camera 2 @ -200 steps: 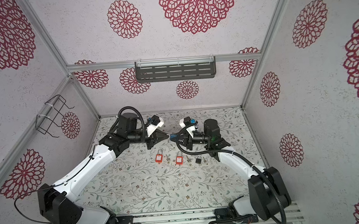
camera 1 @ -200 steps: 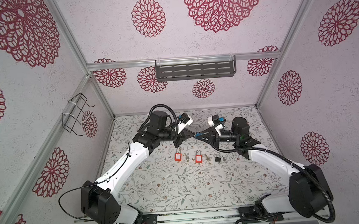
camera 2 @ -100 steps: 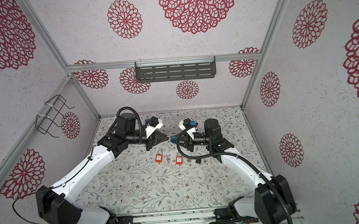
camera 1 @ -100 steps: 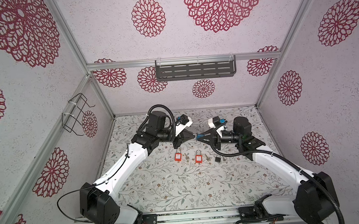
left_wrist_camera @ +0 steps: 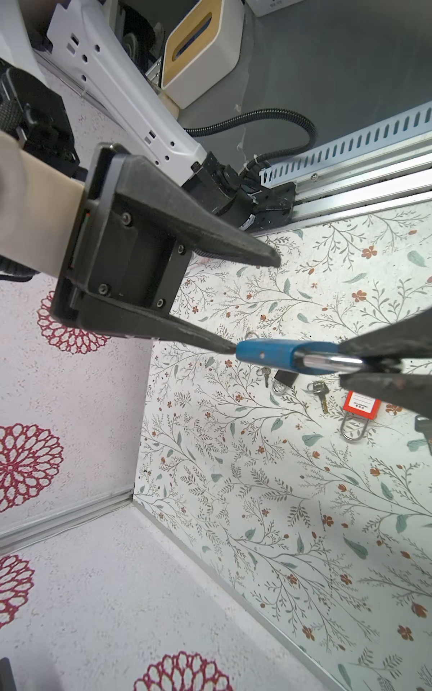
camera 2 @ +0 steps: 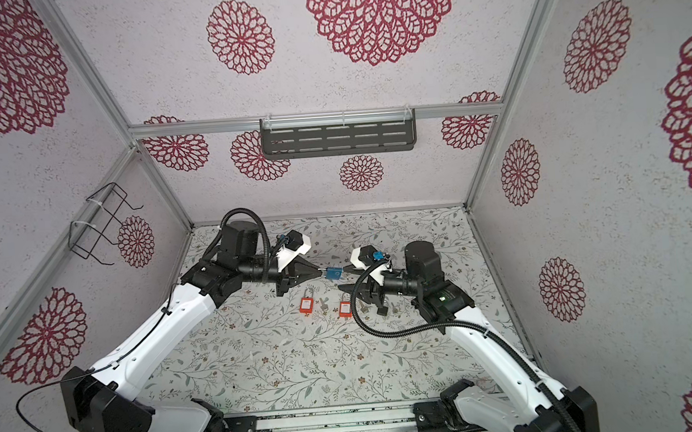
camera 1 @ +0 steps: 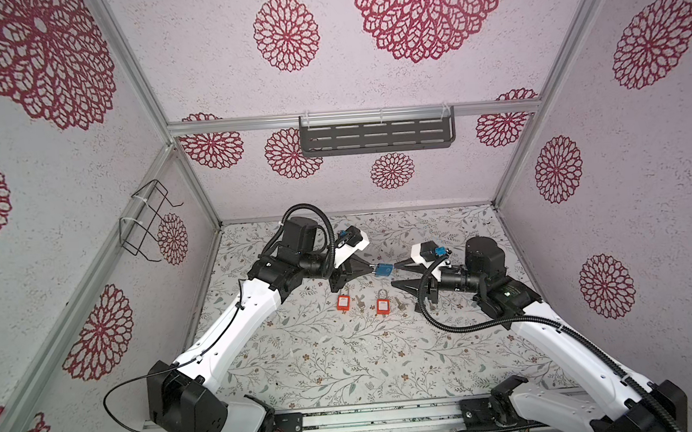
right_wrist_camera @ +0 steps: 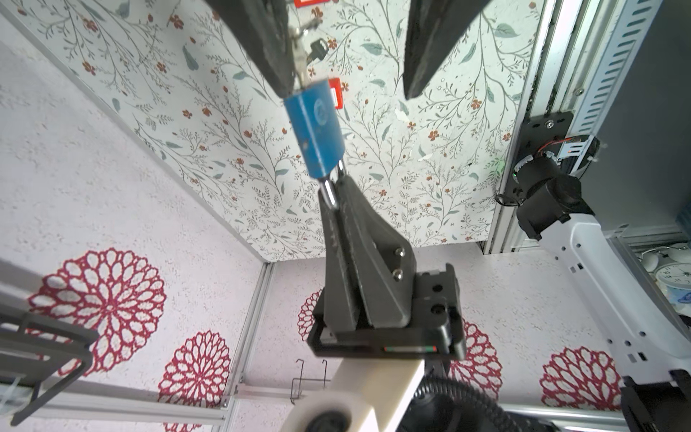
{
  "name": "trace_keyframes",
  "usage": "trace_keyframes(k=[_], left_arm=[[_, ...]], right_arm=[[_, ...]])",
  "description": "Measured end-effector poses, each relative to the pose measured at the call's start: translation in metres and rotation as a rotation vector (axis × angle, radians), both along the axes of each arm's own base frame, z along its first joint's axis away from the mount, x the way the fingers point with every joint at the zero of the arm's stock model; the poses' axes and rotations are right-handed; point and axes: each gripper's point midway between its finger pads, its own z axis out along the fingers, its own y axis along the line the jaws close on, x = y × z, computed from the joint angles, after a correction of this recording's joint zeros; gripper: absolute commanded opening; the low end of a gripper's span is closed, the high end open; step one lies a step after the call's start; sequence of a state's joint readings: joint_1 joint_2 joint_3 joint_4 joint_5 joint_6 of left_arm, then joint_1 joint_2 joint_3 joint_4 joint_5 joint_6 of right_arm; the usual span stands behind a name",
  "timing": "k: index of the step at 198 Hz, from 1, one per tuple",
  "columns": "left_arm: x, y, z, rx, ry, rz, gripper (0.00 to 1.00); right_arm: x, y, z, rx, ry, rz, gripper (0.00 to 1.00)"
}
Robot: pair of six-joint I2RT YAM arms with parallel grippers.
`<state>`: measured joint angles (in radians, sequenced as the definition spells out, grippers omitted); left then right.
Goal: Lock with the key
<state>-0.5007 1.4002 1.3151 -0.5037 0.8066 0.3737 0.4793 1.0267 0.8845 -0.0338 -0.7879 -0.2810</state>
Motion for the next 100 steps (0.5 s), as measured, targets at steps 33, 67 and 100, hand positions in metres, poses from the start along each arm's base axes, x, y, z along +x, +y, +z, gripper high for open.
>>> trace_keyframes(k=[33, 67, 100], left_arm=[[-0.002, 0.003, -0.006, 0.026, -0.003, -0.002, 0.0], [-0.006, 0.007, -0.013, 0.068, -0.002, -0.011, 0.0], [-0.008, 0.01, -0.016, 0.095, -0.009, -0.018, 0.0]], right_arm=[[-0.006, -0.012, -0.016, -0.082, 0.027, -0.041, 0.36], [-0.007, -0.017, -0.021, -0.148, 0.049, -0.048, 0.31], [-0.003, -0.016, -0.016, -0.179, 0.036, -0.036, 0.26]])
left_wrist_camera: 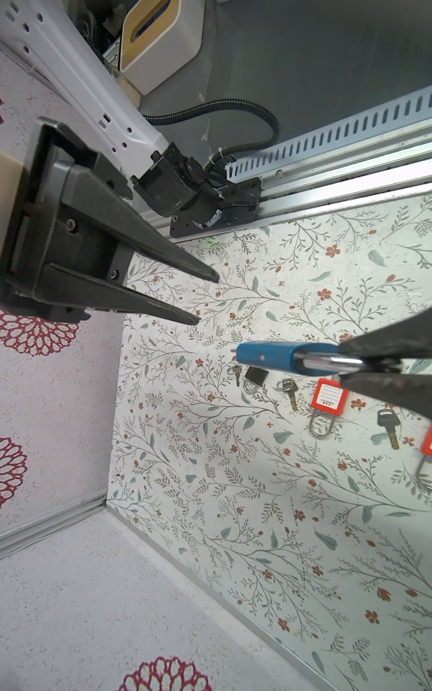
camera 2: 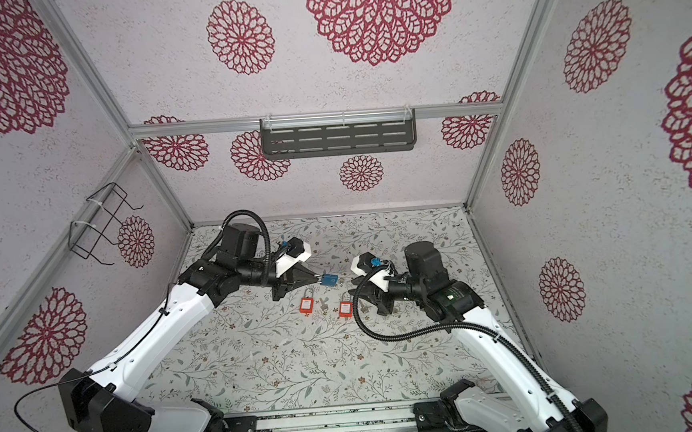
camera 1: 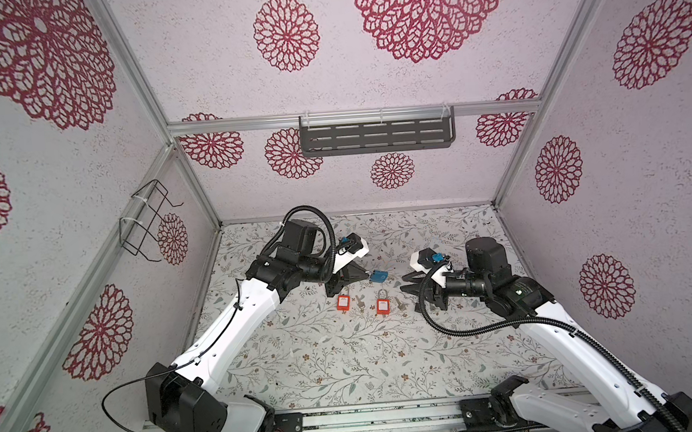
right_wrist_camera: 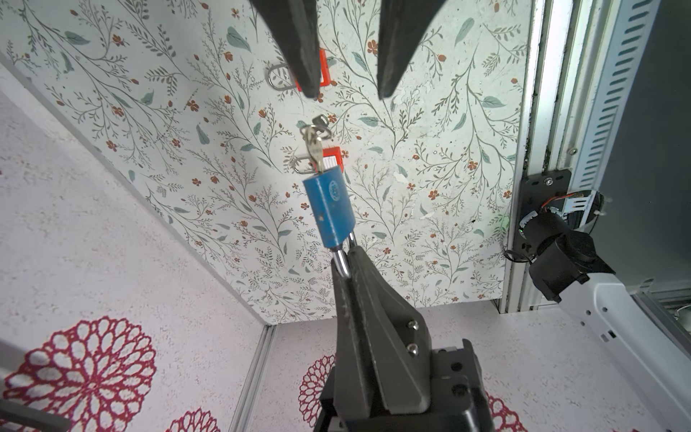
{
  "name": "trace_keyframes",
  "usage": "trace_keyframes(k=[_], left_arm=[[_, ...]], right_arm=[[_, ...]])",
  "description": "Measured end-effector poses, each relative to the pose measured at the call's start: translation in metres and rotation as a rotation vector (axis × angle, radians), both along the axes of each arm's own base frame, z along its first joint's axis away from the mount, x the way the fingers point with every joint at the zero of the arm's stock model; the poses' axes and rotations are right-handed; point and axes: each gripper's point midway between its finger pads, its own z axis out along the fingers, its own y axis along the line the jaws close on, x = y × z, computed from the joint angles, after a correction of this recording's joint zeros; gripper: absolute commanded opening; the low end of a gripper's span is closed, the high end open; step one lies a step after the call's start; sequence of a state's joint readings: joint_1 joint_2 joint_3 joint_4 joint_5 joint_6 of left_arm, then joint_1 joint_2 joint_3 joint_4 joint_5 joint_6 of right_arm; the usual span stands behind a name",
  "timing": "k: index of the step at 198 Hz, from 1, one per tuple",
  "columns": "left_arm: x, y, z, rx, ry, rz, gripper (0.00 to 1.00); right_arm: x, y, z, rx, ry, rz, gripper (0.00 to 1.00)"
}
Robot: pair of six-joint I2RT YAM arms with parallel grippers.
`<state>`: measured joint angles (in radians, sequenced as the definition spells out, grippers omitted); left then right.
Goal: Lock with the key
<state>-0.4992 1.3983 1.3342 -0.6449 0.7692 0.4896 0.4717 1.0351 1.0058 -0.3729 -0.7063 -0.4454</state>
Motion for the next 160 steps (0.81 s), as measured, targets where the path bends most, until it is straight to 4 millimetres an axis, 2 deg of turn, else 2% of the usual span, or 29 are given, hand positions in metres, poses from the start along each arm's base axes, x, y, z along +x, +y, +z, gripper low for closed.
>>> trace_keyframes(k=[55, 160], left_arm=[[-0.005, 0.001, -0.004, 0.019, 0.006, -0.016, 0.0], [-0.011, 0.0, -0.001, 0.026, -0.003, -0.044, 0.0]], right_arm=[[0.006, 0.008, -0.01, -0.019, 0.051, 0.037, 0.22], [0.009, 0.017, -0.017, -0.008, 0.095, 0.081, 0.22]])
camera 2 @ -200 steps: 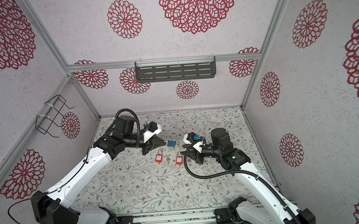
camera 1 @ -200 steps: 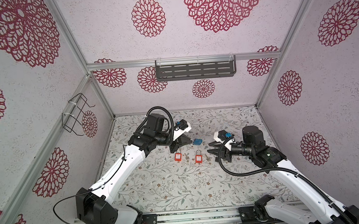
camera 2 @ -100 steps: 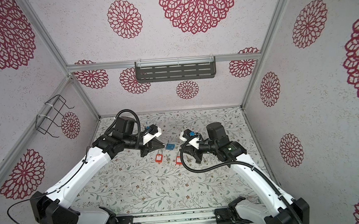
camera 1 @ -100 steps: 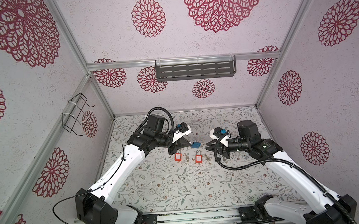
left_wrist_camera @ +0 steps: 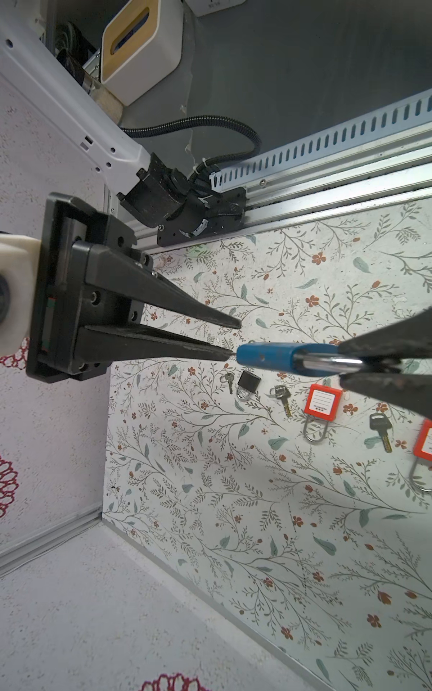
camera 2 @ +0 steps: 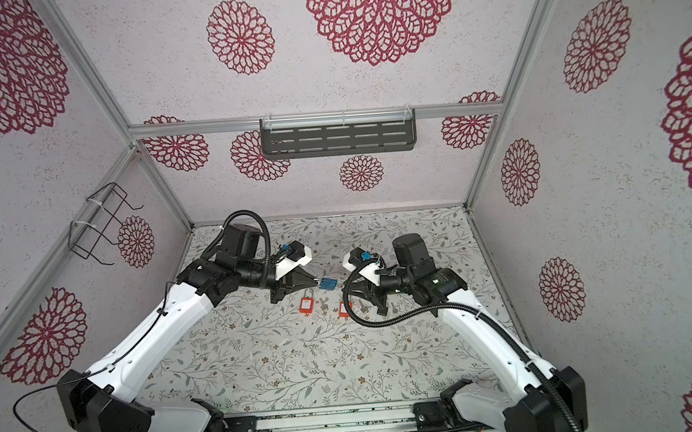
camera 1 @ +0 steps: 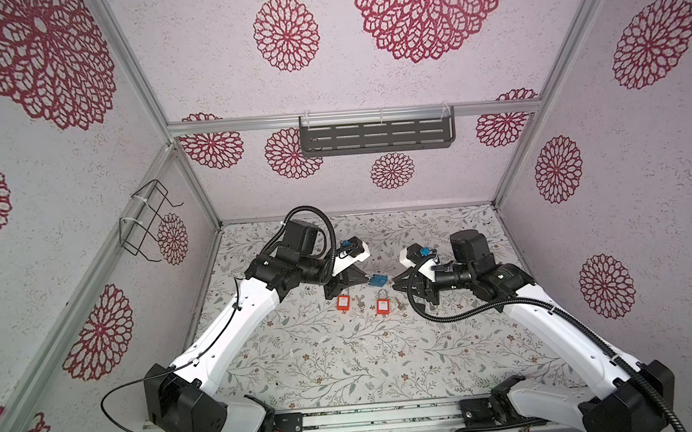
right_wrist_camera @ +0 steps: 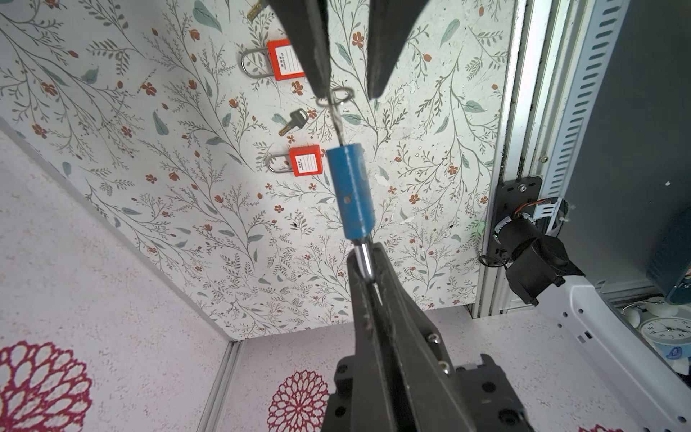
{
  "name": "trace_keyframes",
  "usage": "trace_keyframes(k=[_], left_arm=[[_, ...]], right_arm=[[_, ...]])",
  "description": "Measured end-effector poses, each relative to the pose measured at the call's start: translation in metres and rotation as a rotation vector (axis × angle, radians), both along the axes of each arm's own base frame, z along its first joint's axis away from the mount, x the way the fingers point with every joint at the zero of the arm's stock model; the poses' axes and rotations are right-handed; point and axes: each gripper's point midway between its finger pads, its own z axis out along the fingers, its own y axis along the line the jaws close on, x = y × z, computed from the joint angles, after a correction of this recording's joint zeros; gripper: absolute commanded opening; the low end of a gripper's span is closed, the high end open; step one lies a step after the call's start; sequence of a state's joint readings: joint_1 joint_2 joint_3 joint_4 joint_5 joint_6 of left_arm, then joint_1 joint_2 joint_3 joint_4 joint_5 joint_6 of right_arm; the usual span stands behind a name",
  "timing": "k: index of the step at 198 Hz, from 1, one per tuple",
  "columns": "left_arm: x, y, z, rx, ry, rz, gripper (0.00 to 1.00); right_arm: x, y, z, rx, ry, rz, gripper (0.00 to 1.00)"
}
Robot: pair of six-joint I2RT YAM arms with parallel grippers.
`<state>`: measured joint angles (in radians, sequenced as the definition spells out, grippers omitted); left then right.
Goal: Lock with the key
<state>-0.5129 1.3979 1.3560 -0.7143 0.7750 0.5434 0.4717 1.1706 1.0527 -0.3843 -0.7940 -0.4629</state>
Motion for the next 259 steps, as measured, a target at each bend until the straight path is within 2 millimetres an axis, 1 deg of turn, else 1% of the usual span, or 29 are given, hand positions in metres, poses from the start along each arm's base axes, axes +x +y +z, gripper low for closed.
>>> trace_keyframes(k=[16, 42, 85, 133, 161, 220, 235, 259], left_arm=[[-0.0016, -0.0001, -0.0005, 0.004, 0.001, -0.005, 0.0], [-0.0038, -0.0013, 0.0004, 0.006, 0.0, -0.013, 0.0], [-0.0047, -0.003, 0.0062, 0.001, -0.014, -0.021, 0.0], [-0.0048, -0.0076, 0.009, 0.004, -0.026, -0.039, 0.0], [-0.0055, -0.0076, 0.0073, 0.01, -0.019, -0.041, 0.0], [-0.0074, -0.0061, 0.0032, 0.025, -0.01, -0.047, 0.0], [-0.0073, -0.0061, 0.0032, 0.027, -0.013, -0.049, 0.0], [-0.0068, -0.0062, 0.0036, 0.03, -0.016, -0.051, 0.0]], right_arm=[[0.0002, 0.0001, 0.0002, 0.0, -0.001, 0.0, 0.22], [0.0017, -0.0003, 0.0003, -0.002, -0.008, -0.007, 0.25], [0.0022, -0.0005, 0.0, -0.006, -0.014, -0.007, 0.24], [0.0028, 0.0009, 0.0058, 0.003, -0.021, 0.0, 0.21], [0.0011, 0.0011, 0.0038, -0.001, -0.01, 0.008, 0.13], [-0.0005, 0.0018, 0.0014, -0.009, 0.012, 0.02, 0.13], [-0.0006, 0.0018, 0.0014, -0.01, 0.008, 0.022, 0.11], [-0.0005, 0.0017, 0.0013, -0.011, 0.007, 0.023, 0.12]])
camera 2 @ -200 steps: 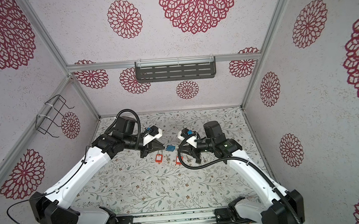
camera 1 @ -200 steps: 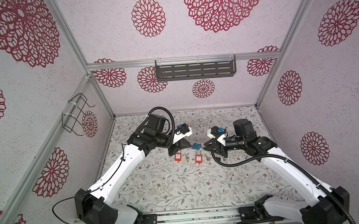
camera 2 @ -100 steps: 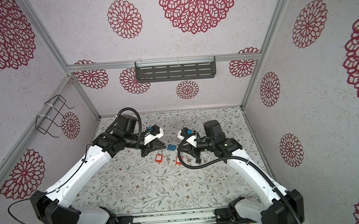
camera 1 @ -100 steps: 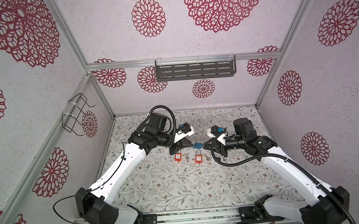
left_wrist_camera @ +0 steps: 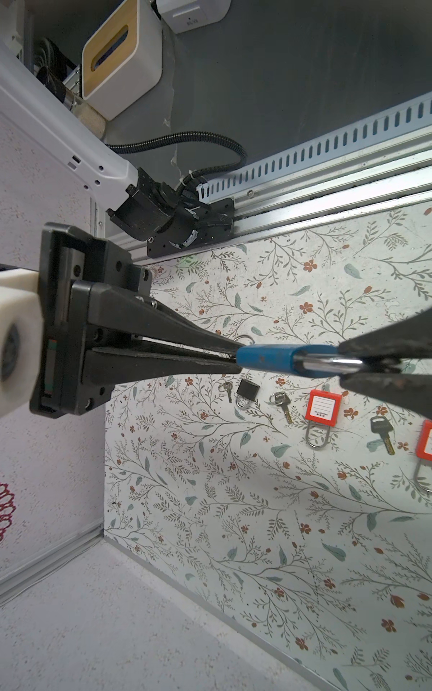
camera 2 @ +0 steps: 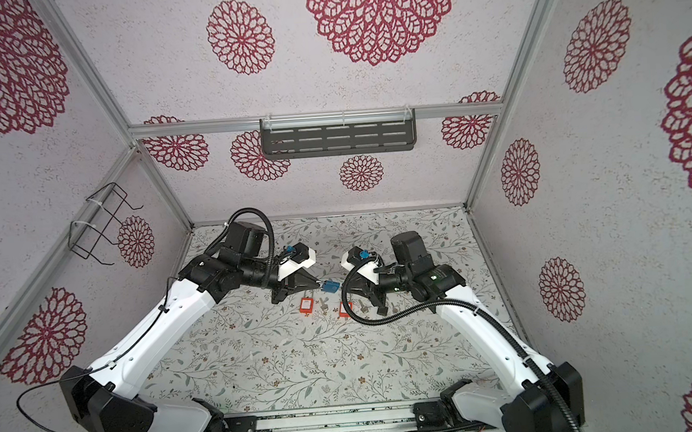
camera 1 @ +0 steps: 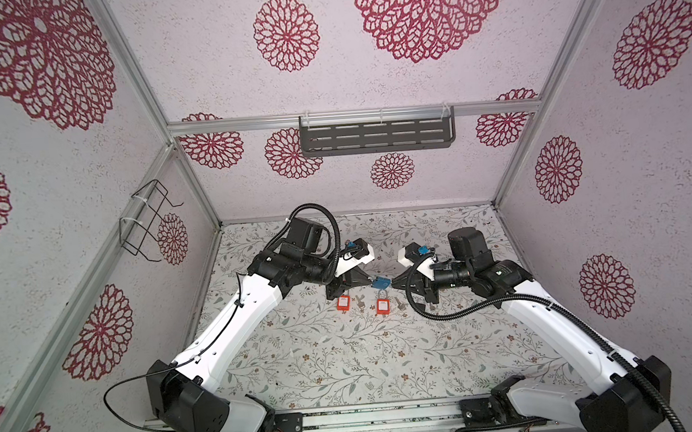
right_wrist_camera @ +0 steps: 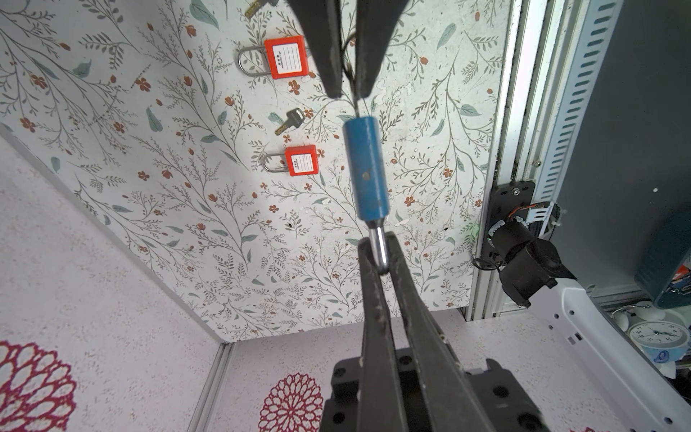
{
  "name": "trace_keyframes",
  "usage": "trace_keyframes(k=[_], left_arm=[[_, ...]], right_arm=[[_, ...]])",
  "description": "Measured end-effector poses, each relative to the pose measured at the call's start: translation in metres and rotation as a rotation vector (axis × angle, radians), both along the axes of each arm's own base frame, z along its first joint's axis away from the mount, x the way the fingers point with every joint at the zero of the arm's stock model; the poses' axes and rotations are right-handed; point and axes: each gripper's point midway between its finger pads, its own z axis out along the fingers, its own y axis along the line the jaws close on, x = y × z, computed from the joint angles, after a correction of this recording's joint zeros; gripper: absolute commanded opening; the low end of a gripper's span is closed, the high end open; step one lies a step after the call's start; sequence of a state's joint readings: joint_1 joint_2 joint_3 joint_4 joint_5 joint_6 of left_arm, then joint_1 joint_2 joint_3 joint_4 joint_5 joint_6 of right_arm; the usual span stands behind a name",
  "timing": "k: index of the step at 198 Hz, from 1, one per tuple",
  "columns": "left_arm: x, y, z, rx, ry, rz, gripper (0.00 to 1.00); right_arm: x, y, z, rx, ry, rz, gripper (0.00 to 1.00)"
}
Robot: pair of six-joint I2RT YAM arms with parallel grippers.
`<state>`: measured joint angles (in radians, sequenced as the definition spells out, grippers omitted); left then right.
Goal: Lock with the key
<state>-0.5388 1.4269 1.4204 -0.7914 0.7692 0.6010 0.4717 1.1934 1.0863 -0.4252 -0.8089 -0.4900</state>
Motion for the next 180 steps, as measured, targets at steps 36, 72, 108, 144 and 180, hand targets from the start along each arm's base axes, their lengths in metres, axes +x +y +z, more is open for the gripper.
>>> trace_keyframes(k=[36, 72, 108, 144, 180], left_arm=[[-0.0011, 0.0006, -0.0013, 0.005, 0.003, -0.003, 0.0], [-0.0023, 0.0012, -0.0026, 0.01, 0.004, -0.008, 0.0], [-0.003, 0.0016, -0.0033, 0.013, 0.006, -0.01, 0.0], [-0.0035, 0.0012, -0.0035, 0.014, 0.007, -0.011, 0.0], [-0.0039, 0.0009, -0.0036, 0.014, 0.007, -0.013, 0.0]], right_arm=[[0.0, -0.0002, -0.0002, -0.003, -0.01, 0.004, 0.29], [-0.0006, -0.0006, 0.0008, -0.004, -0.02, 0.007, 0.22], [-0.002, -0.0011, 0.0004, -0.007, -0.025, 0.012, 0.17], [-0.0033, -0.0017, -0.0014, -0.012, -0.016, 0.014, 0.15], [-0.0039, -0.0015, -0.0011, -0.01, -0.014, 0.017, 0.12]])
